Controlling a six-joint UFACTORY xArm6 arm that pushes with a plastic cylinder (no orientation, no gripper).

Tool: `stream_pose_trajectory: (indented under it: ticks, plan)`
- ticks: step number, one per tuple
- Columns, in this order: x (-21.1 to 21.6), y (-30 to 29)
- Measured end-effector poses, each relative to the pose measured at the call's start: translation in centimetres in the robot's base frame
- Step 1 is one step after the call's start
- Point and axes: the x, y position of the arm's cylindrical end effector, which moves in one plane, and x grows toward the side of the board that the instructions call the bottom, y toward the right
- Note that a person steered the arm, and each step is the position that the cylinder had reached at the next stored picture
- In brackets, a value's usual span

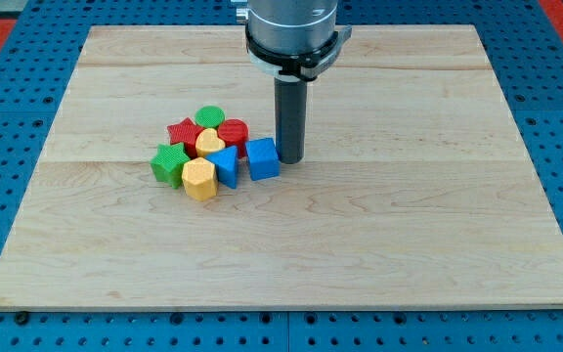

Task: Push the blue cube closer to the group of blocks

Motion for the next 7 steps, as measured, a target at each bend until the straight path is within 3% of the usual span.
stream_pose_trajectory:
  ticks: [7]
  plan:
    - [1.2,-1.0]
